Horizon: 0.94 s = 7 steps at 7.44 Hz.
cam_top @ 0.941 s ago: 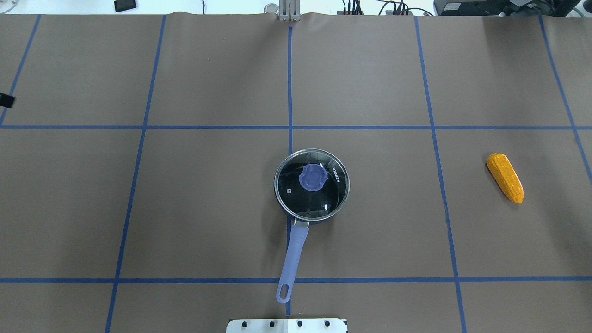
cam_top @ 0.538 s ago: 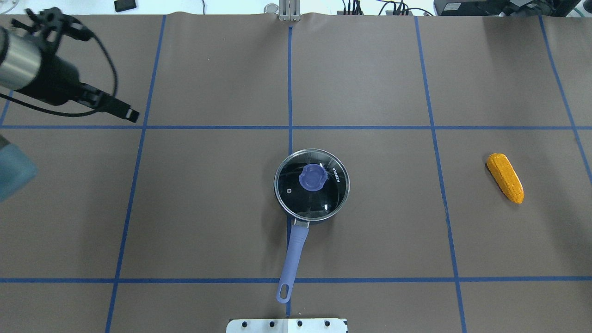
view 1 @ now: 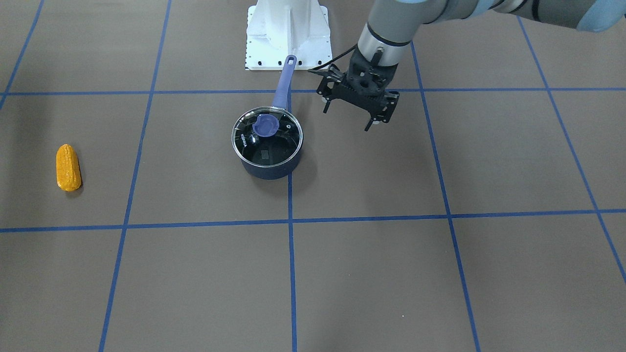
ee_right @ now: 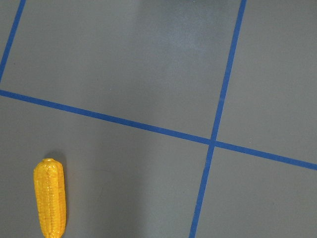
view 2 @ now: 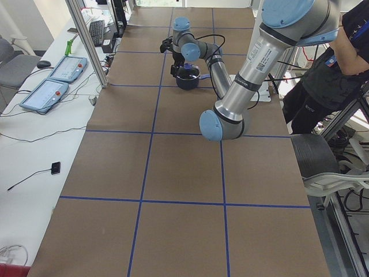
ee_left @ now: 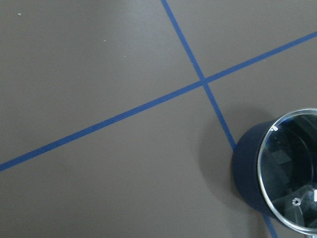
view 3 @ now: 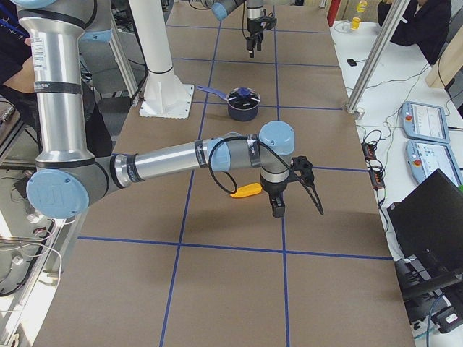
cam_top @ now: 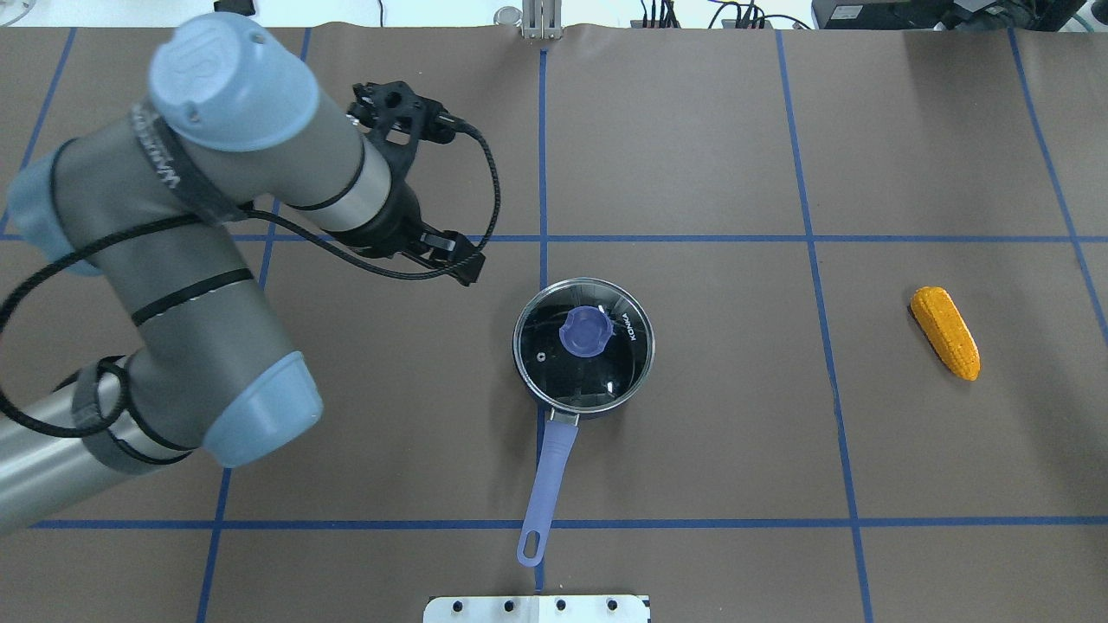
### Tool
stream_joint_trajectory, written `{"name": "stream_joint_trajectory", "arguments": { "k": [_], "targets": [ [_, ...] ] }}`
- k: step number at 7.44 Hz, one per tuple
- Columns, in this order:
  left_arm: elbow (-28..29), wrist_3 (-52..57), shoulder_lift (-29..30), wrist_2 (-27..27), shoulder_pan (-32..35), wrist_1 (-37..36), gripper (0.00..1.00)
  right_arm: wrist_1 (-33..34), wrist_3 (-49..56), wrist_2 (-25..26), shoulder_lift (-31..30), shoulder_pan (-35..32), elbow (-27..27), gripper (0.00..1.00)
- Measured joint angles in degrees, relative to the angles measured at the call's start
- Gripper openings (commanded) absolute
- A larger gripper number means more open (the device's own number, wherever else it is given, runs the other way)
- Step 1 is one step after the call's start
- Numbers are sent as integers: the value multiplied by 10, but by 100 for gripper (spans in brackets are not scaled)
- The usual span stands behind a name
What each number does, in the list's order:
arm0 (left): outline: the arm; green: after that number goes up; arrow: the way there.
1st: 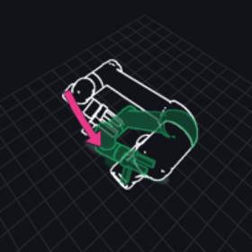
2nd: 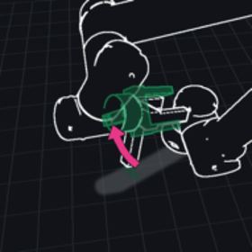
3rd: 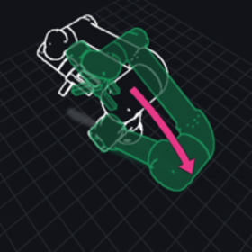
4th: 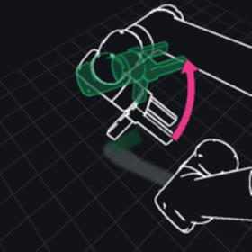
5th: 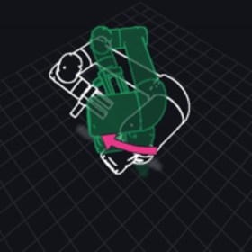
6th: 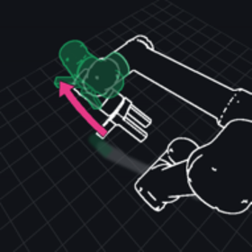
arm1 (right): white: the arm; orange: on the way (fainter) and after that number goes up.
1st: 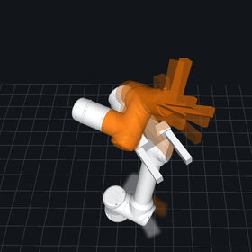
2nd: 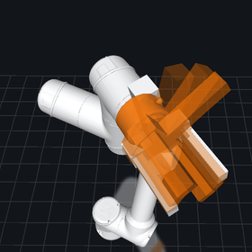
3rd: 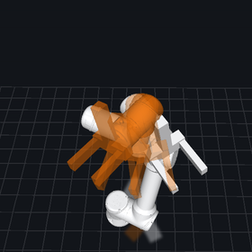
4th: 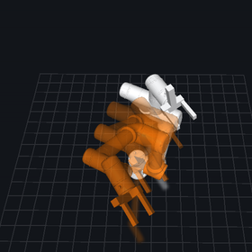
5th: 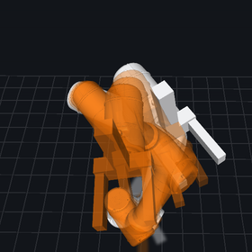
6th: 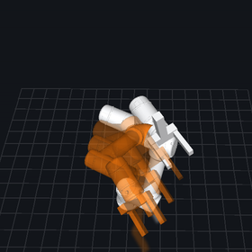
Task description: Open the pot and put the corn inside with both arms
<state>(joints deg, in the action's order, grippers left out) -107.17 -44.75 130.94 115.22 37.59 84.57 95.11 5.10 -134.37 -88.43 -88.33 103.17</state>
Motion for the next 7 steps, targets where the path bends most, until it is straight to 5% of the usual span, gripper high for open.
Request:
{"name": "stream_joint_trajectory", "arguments": {
  "k": [3,7],
  "targets": [
    [109,-64,105,-37,-61,-4,99,1,0,0,0,1,-2,100],
    [169,-122,143,-58,-93,2,98,1,0,0,0,1,-5,100]
  ]
}}
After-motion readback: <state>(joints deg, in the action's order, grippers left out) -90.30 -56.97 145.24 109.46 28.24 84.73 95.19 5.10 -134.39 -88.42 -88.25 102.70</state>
